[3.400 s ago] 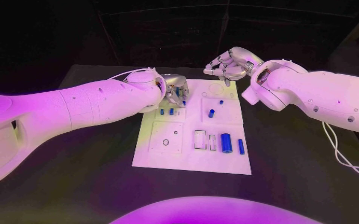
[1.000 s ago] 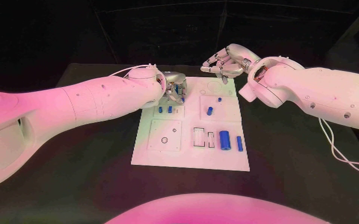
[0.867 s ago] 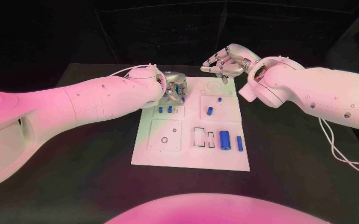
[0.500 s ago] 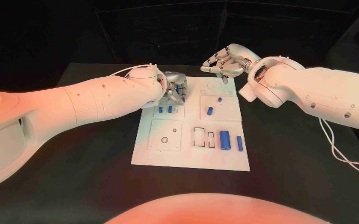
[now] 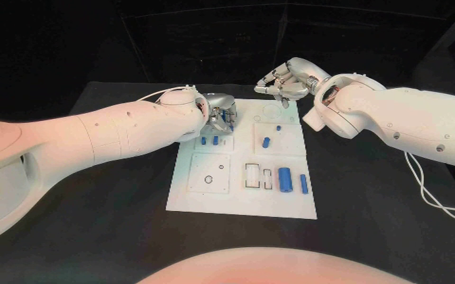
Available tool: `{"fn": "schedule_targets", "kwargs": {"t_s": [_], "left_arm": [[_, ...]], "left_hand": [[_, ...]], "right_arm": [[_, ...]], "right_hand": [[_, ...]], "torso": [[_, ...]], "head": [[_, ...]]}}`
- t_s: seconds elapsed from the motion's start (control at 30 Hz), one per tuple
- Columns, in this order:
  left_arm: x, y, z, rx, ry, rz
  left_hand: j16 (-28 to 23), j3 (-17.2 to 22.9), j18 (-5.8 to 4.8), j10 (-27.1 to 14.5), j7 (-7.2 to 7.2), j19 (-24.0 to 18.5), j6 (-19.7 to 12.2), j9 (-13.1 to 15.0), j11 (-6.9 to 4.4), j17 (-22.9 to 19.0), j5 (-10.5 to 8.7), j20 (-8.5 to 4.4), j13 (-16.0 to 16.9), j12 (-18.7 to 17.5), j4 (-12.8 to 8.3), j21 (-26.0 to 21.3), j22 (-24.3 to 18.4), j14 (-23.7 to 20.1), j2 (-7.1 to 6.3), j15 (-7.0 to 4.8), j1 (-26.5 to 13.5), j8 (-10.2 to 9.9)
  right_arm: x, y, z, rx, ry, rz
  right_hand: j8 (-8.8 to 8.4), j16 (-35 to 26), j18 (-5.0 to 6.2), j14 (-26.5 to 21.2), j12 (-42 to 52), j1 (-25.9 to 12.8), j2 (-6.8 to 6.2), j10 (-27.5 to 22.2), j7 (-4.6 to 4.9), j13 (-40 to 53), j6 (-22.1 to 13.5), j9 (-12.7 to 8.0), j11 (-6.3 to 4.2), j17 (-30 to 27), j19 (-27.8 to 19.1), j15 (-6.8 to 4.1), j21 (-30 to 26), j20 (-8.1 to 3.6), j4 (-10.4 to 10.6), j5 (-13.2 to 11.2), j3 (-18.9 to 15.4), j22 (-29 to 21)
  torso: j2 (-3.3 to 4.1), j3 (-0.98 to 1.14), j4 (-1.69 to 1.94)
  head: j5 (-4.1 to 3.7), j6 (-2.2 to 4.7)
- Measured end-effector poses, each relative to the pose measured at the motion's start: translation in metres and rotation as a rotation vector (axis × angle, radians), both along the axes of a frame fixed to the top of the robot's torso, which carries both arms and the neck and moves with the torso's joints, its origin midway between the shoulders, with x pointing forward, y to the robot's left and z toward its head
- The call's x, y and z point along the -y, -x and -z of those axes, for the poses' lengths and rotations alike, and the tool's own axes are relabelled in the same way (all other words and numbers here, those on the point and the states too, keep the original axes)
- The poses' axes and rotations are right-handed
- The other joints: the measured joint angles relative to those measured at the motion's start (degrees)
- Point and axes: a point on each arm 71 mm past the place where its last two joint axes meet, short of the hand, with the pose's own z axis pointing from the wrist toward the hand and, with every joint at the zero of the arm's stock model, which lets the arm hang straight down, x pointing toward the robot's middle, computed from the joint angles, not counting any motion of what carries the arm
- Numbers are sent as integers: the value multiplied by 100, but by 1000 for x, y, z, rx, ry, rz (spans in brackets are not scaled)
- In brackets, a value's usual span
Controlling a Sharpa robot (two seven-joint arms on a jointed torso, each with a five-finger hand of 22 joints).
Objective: Assemble the parts on the task board
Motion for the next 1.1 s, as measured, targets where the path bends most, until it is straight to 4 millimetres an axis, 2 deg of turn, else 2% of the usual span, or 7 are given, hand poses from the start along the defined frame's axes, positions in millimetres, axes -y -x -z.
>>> {"fn": "schedule_targets", "kwargs": {"t_s": [0.6, 1.1], "left_arm": [[-18, 11, -19, 45, 145, 10], [-57, 17, -31, 42, 181, -48]], "left_hand": [[-1, 62, -1, 62, -1, 0, 42, -5, 21, 8, 0, 0, 0, -66, -30, 0, 19, 0, -15, 0, -38, -38], [22, 95, -1, 83, 17, 0, 60, -8, 0, 7, 0, 0, 0, -125, -64, 22, 45, 0, -53, 1, -75, -62]], "right_arm": [[1, -1, 0, 0, 1, 4], [5, -2, 1, 0, 4, 12]], "right_hand": [[0, 0, 0, 0, 0, 0, 0, 0, 0, -1, 0, 0, 0, -1, 0, 0, 0, 0, 0, 0, 0, -1], [0, 0, 0, 0, 0, 0, 0, 0, 0, -2, 0, 0, 0, -2, 0, 0, 0, 0, 0, 0, 0, -1]], "torso": [[-7, -3, 8], [-5, 2, -2]], "head": [[60, 70], [80, 90]]}}
